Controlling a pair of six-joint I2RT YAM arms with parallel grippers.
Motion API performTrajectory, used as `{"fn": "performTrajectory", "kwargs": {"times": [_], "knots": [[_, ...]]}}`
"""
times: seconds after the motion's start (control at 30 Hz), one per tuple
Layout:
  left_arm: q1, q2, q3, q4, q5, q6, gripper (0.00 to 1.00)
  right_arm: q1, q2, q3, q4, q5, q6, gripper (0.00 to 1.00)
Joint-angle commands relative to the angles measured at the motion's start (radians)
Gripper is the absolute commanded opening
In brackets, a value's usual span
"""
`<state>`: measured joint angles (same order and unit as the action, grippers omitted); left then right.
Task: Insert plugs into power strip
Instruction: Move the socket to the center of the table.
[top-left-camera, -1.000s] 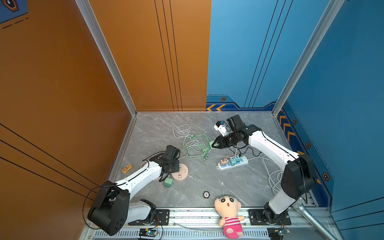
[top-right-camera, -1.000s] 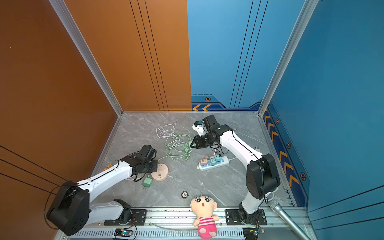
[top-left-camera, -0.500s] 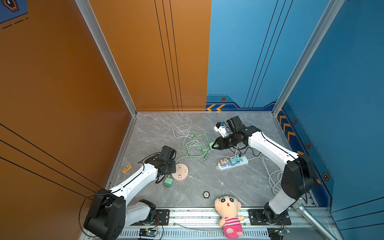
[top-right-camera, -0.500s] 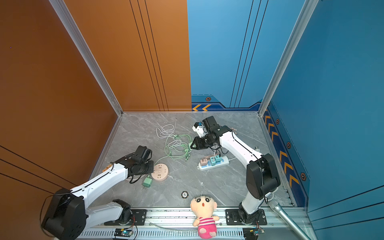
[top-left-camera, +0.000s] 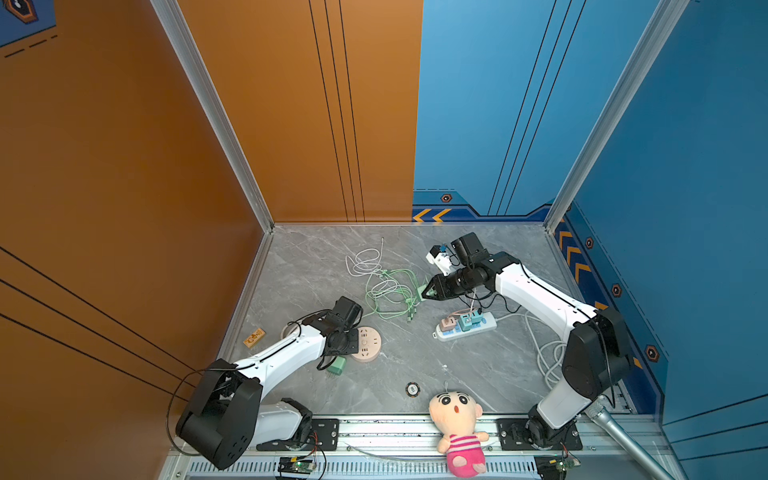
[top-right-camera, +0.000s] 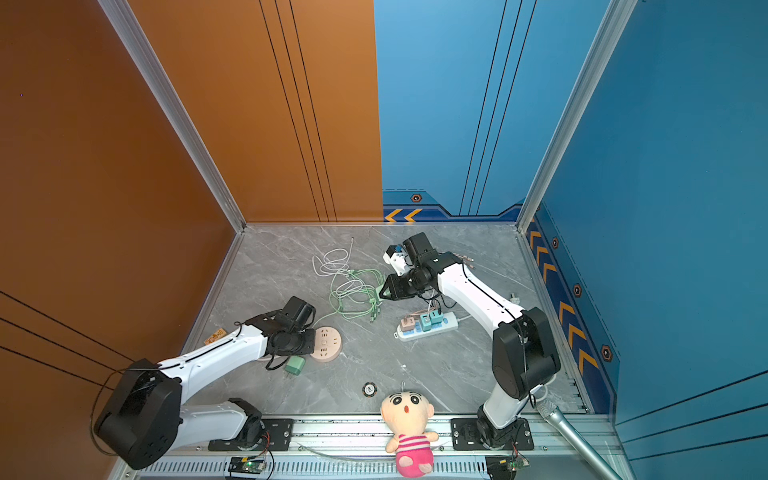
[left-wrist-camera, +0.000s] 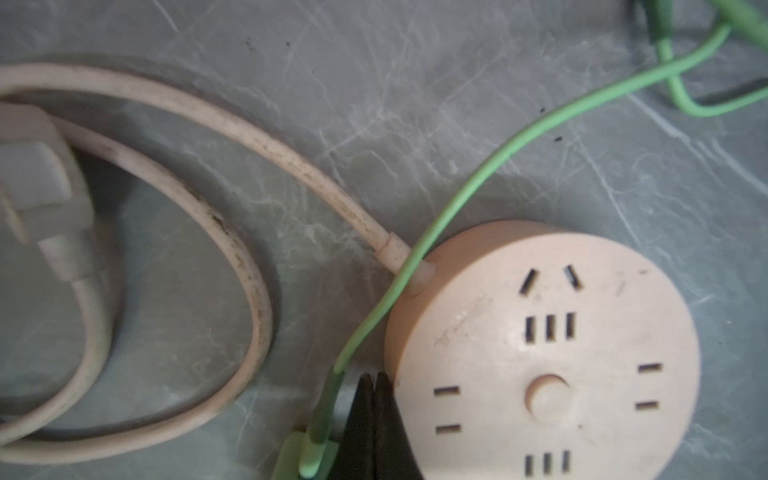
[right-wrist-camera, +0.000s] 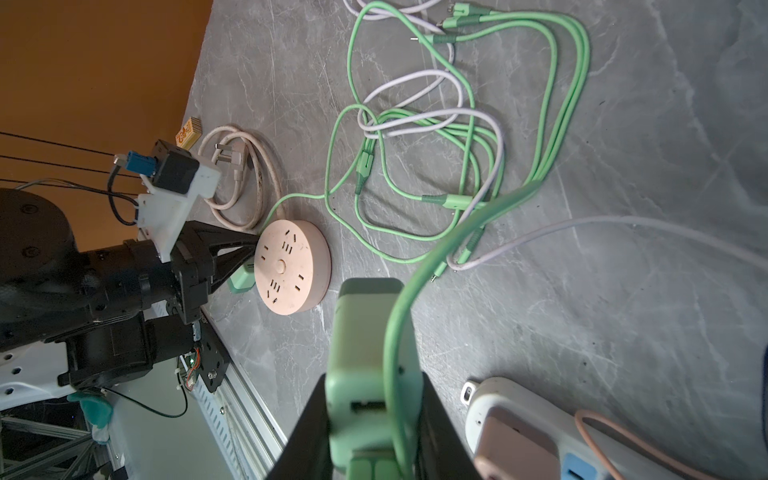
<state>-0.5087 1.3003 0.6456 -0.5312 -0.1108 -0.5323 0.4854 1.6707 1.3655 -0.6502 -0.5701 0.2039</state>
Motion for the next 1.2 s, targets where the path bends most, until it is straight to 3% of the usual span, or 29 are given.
{"fn": "performTrajectory", "kwargs": {"times": [0.0,0.27,0.73,0.87,1.17], "knots": [[-0.045,0.027,0.034,0.025,0.026,-0.032,0.0,0.008,-0.032,-0.009,0.024,0.03,0.011,0.0],[-0.096,0.068,0.071,0.062,0.015,-0.053,0.0,0.068,-0.03,-0.053,0.082,0.077,0.062,0.0],[-0.151,0.126,0.082,0.177,0.072,-0.073,0.0,0.256,-0.012,-0.086,0.173,0.377,0.152,0.0],[-0.138,0.074,0.064,0.168,0.066,-0.075,0.0,0.287,-0.009,-0.102,0.172,0.445,0.163,0.0],[-0.042,-0.105,0.075,0.023,0.024,-0.035,0.0,0.334,0.016,-0.095,0.084,0.42,0.178,0.0]]}}
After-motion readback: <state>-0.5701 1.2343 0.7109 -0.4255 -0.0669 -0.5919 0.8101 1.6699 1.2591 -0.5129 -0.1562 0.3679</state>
